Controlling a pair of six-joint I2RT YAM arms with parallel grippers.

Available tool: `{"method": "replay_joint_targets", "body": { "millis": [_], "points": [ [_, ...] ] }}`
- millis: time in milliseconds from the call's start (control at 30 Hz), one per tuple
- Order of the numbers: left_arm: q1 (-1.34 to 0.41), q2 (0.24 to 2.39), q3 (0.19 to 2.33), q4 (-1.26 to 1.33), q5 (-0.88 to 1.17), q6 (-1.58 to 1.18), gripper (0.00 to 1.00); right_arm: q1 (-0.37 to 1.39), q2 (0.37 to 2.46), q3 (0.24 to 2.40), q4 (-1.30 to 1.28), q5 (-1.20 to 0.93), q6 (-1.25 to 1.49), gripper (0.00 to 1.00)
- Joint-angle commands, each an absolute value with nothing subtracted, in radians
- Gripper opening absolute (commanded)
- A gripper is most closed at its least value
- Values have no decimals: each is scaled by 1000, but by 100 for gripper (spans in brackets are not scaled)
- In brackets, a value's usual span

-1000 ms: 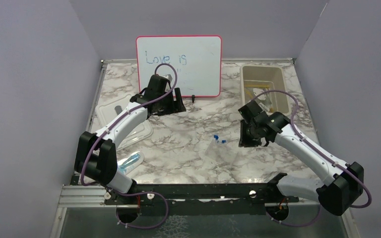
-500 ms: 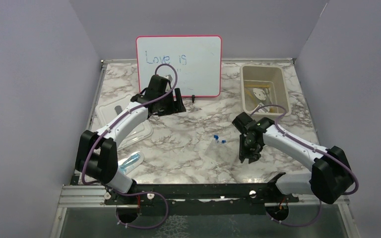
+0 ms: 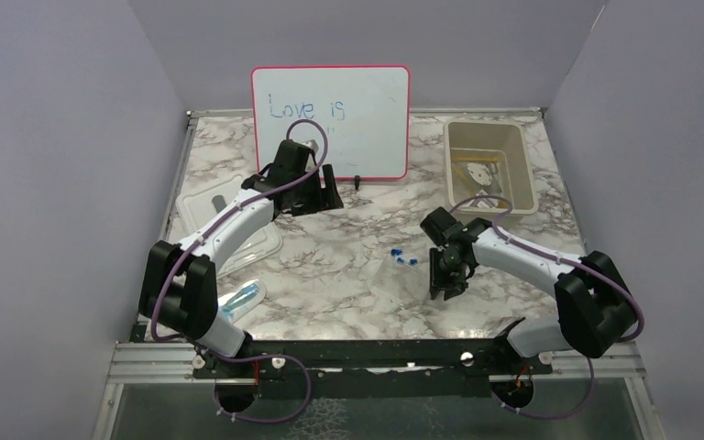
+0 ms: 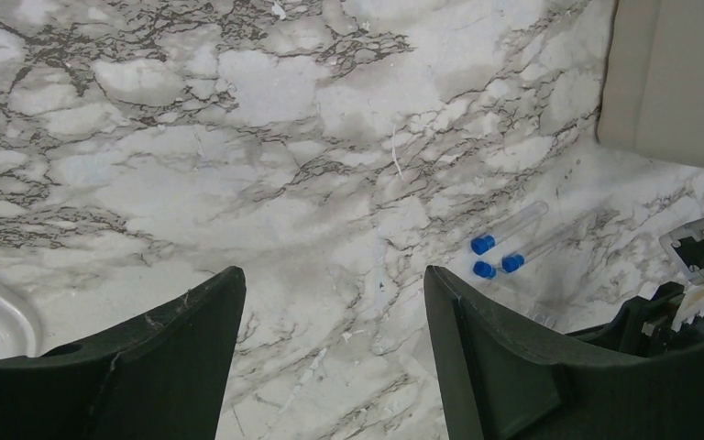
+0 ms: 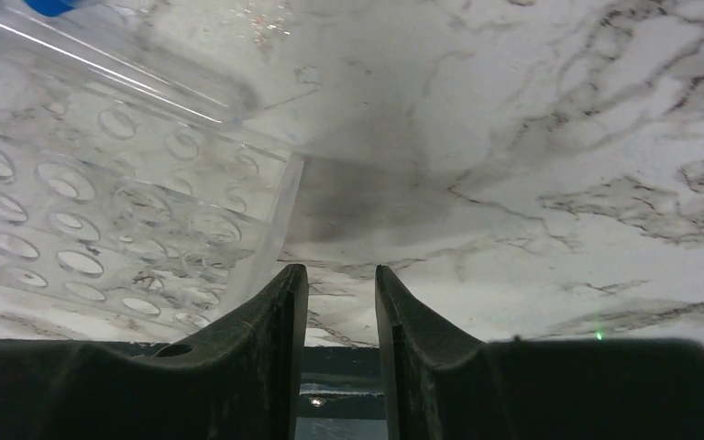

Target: Organize the chemistry lab equipment

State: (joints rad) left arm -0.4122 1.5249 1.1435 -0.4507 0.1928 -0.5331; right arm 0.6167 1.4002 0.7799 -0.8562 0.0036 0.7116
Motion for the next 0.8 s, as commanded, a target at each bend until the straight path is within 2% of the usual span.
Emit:
{"method": "replay_joint_targets", "body": {
  "millis": [0,300,767],
  "points": [
    [-407,1478,1123,-439,188,-520,74,630,1406,776,-745,-63,672,37],
    [-407,1460,1109,-439,175,-519,74,648,1472,829,-620,-146,611,41],
    [-401,1428,1113,-474,109,-510,74,686,1579,946,-549,-206,583,57]
  ]
}}
